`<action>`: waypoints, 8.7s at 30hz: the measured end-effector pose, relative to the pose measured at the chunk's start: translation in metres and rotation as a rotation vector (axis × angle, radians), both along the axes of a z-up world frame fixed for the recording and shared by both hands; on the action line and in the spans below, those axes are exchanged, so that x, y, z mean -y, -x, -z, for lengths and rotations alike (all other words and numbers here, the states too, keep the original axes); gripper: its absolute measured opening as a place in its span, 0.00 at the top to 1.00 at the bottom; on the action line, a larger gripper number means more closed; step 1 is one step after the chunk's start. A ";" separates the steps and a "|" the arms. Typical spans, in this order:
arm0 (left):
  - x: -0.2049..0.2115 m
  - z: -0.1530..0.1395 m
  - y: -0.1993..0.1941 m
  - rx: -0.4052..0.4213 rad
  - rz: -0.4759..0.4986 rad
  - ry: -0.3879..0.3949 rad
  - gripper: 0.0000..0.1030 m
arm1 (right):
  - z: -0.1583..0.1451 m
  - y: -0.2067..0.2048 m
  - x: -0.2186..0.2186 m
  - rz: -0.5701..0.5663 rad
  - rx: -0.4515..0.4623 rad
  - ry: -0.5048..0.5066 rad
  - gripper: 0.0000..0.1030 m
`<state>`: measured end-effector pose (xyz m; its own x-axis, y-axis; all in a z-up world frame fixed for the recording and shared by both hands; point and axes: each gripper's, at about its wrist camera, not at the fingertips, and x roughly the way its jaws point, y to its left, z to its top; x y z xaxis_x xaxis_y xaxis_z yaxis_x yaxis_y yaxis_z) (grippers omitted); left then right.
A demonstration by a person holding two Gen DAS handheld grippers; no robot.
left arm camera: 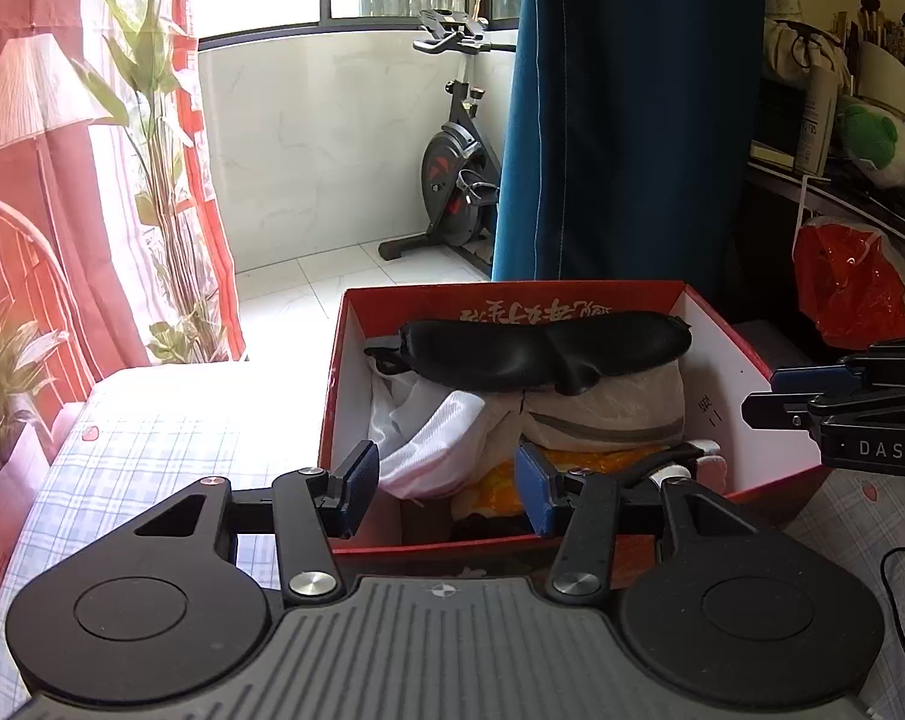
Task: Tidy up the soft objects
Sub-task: 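Lower the eye mask into the box and open both grippers, then move both grippers down to the clear bag of green cables beside the box, then close both grippers on the clear bag of green cables, then lift the cable bag with both grippers and lower it into the box, then open both grippers to release the cable bag in the box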
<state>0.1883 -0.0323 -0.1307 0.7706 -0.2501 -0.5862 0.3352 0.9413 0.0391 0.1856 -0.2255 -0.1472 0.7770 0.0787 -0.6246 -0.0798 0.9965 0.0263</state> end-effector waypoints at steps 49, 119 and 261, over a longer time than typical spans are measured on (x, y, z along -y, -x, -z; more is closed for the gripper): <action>0.013 0.101 0.038 -0.352 0.103 0.211 0.49 | 0.079 0.091 -0.017 -0.078 -0.094 -0.099 0.68; -0.003 0.117 0.075 -0.350 0.200 0.385 0.90 | 0.091 0.095 0.009 -0.016 -0.158 -0.317 0.54; -0.001 -0.001 0.018 -0.027 0.067 -0.008 0.02 | 0.012 0.009 -0.010 -0.024 0.030 -0.034 0.07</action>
<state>0.1702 -0.0314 -0.1298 0.7362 -0.2953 -0.6089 0.3982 0.9166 0.0369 0.1770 -0.2153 -0.1591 0.7927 0.1183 -0.5980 -0.1045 0.9928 0.0578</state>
